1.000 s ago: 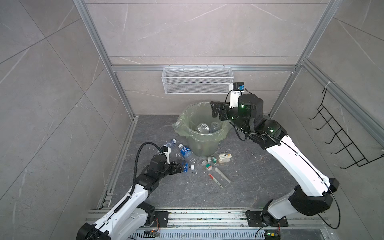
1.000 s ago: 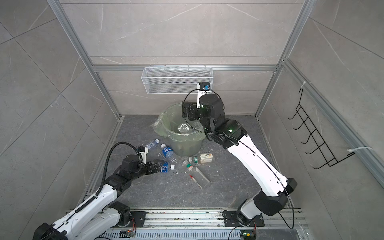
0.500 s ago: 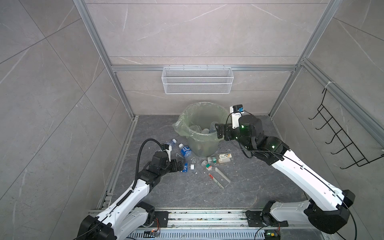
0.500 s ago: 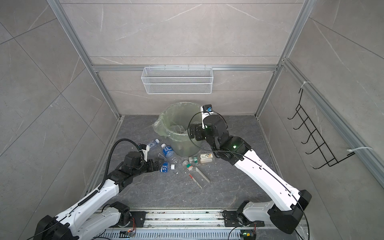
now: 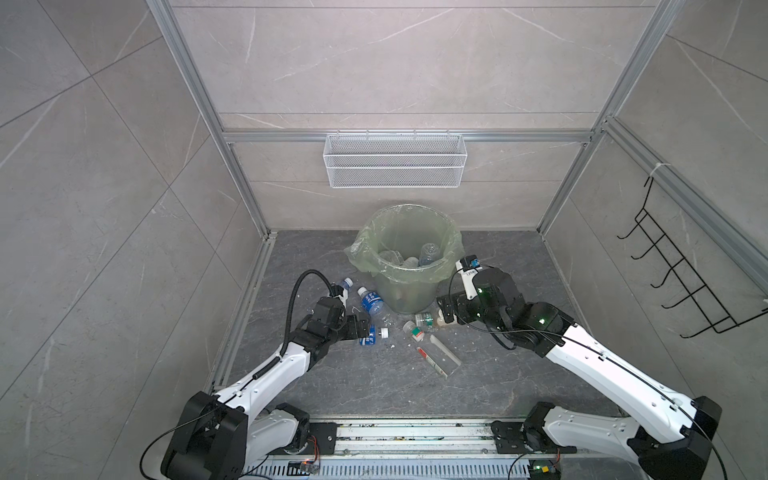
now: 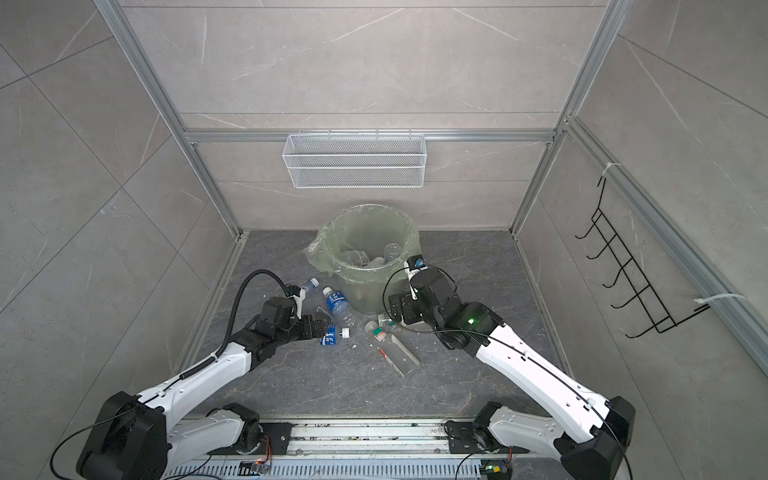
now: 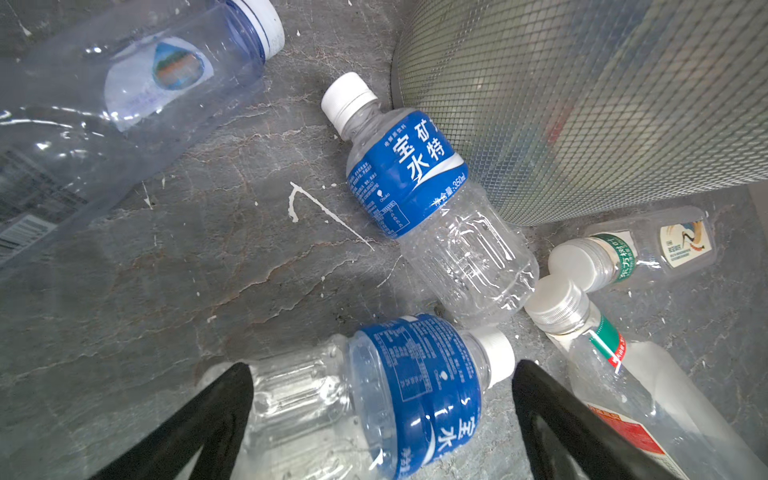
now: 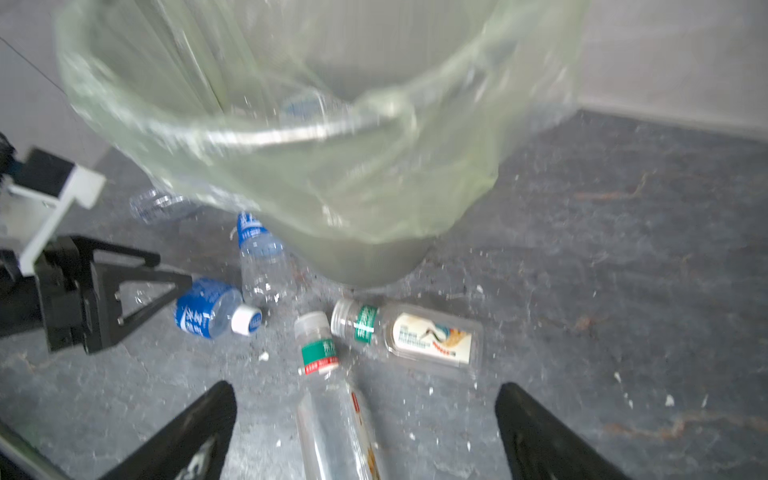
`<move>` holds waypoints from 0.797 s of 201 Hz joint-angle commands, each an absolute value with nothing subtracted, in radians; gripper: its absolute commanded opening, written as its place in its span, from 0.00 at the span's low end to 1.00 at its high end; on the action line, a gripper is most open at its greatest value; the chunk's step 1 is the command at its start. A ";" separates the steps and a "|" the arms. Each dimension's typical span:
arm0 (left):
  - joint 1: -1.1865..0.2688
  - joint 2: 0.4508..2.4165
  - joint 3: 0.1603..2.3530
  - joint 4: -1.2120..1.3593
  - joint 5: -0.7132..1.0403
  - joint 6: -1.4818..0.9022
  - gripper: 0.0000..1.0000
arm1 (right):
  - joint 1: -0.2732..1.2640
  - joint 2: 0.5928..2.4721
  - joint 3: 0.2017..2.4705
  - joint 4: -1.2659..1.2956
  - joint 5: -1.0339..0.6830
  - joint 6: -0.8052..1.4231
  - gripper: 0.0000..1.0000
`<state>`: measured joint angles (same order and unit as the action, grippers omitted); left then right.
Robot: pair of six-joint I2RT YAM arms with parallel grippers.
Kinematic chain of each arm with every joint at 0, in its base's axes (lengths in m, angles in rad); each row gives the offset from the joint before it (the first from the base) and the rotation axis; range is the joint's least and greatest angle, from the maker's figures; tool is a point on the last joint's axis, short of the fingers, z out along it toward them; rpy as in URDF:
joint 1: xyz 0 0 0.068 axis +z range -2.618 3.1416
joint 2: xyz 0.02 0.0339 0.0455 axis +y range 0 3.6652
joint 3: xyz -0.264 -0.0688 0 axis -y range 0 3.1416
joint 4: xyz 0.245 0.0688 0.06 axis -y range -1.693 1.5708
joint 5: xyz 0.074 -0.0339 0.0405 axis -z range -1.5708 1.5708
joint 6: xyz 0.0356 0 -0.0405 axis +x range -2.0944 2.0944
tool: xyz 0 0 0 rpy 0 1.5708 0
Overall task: Throw the plastic bottles in the bin
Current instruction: 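Draw the right arm back while the left arm reaches toward the Pocari Sweat bottle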
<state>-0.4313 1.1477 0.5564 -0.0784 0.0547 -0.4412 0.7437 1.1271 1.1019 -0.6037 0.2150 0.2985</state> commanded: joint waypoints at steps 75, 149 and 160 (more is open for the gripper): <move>-0.436 1.131 0.476 0.053 0.159 -0.400 1.00 | 0.746 1.075 1.016 -0.637 0.151 0.354 0.98; -0.483 0.979 0.384 0.047 0.164 -0.396 1.00 | 0.746 1.106 1.014 -0.613 0.122 0.368 0.98; -0.495 0.974 0.382 0.037 0.154 -0.388 1.00 | 0.745 1.109 1.015 -0.611 0.120 0.370 0.98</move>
<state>-0.4706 0.9993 0.3889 0.0269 0.1452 -0.4187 0.7437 1.0962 1.0264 -0.6243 0.1364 0.3485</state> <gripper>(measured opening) 0.997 0.980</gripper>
